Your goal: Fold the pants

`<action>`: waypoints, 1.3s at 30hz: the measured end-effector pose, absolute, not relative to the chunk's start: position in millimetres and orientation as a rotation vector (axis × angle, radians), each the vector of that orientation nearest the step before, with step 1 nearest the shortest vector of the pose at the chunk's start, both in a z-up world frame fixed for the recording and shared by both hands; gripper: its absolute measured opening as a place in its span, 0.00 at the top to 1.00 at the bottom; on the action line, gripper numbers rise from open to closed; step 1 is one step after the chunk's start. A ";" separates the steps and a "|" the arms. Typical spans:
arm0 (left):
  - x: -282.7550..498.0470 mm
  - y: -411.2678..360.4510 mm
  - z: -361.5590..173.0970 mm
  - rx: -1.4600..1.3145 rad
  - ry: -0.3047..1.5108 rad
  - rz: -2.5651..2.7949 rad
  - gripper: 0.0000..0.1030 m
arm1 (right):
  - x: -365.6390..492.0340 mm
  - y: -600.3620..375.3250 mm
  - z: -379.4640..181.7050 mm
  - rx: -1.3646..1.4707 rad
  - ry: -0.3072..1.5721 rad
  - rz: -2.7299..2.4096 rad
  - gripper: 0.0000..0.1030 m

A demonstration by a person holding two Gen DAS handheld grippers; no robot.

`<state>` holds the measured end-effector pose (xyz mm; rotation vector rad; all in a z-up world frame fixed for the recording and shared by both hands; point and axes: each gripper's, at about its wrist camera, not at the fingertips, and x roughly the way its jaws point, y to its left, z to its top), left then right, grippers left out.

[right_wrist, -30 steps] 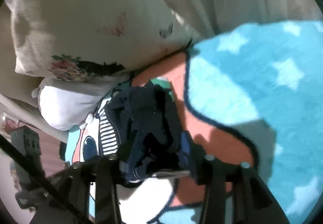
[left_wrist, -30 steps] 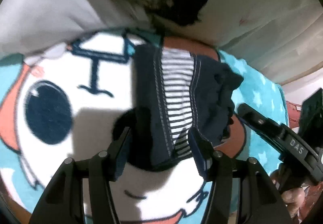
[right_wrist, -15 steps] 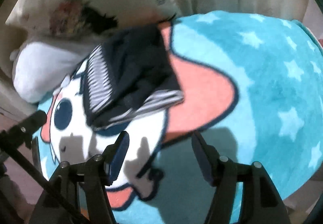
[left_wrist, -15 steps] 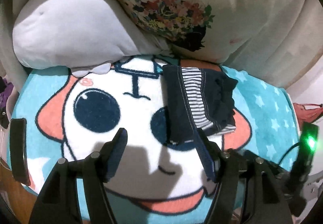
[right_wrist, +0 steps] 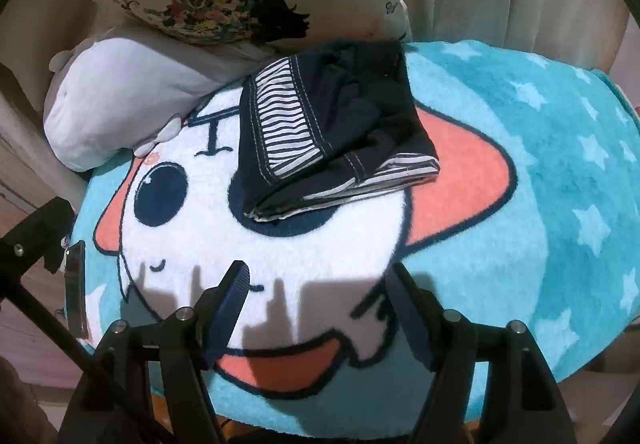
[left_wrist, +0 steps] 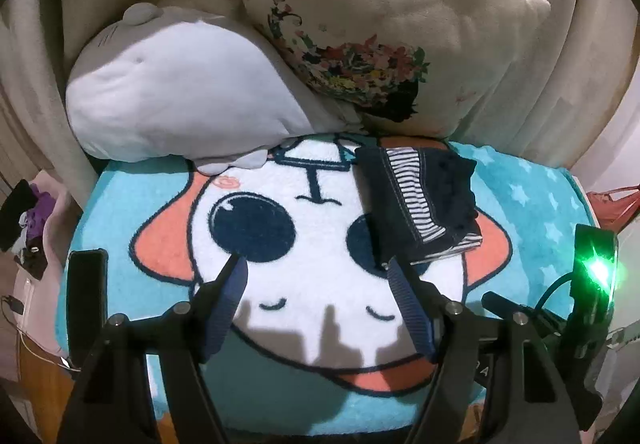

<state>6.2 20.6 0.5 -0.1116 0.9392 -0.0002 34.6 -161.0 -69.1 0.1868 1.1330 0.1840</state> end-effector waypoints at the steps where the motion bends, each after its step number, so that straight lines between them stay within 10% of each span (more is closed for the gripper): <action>1: 6.0 21.9 -0.7 -0.115 0.946 -0.004 0.30 | 33.3 -160.8 -69.0 0.187 1.132 0.179 0.26; 39: 24.6 -9.1 -26.4 -0.138 1.043 0.031 0.30 | 58.2 -198.8 -90.4 0.180 1.219 0.189 0.24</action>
